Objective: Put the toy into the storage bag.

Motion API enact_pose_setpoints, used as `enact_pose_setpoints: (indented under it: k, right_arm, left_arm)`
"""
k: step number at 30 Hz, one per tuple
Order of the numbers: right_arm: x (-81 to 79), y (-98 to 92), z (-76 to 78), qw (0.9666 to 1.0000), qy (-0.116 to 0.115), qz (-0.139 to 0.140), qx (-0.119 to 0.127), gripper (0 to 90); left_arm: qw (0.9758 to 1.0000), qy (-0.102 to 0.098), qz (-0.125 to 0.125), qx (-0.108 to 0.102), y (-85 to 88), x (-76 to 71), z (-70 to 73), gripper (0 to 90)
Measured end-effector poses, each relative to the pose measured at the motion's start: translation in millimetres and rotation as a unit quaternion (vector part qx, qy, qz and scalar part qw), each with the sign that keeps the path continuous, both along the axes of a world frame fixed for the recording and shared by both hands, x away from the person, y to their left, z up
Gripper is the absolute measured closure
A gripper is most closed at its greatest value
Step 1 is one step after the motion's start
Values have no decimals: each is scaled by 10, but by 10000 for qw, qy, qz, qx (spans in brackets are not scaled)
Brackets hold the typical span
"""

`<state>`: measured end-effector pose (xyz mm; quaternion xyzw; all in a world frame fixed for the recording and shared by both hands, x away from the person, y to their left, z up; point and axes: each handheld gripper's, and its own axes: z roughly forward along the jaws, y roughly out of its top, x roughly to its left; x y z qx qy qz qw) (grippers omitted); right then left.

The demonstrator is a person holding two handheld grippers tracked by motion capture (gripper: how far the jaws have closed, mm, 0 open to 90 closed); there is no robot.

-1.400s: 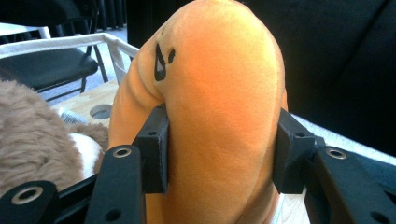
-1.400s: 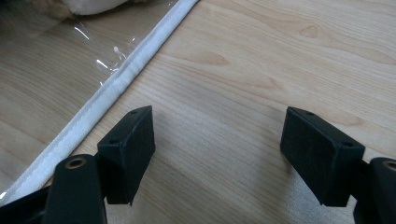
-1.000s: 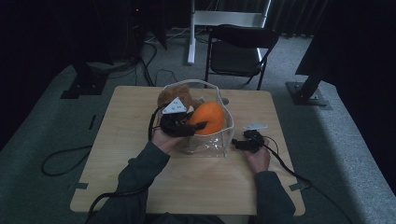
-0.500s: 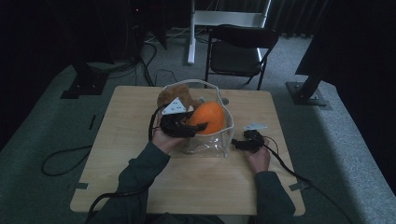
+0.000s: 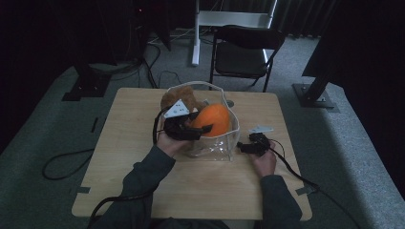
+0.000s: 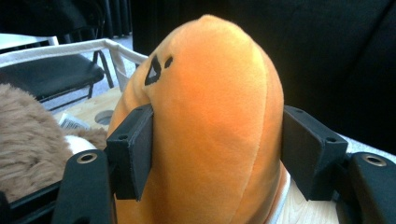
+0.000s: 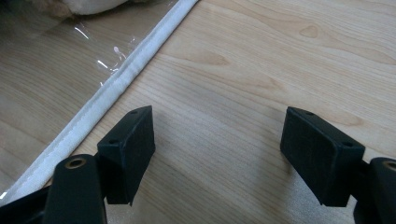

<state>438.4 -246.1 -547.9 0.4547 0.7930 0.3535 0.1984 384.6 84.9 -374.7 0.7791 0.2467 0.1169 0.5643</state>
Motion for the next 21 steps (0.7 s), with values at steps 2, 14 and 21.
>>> enact_pose_setpoints:
  k: [2, 14, 21]
  right_arm:
    - [0, 0, 0, 10000, 0, 2, -1, 252]
    - [1, -1, -2, 10000, -14, 13, -6, 252]
    - [1, -1, -2, 10000, -14, 16, -7, 252]
  left_arm:
    - [9999, 14, -20, -130, 12, 5, -4, 323]
    - [9997, 37, -56, 214, 26, 10, 9, 628]
    - [9999, -15, 1, 144, 68, -7, 29, 644]
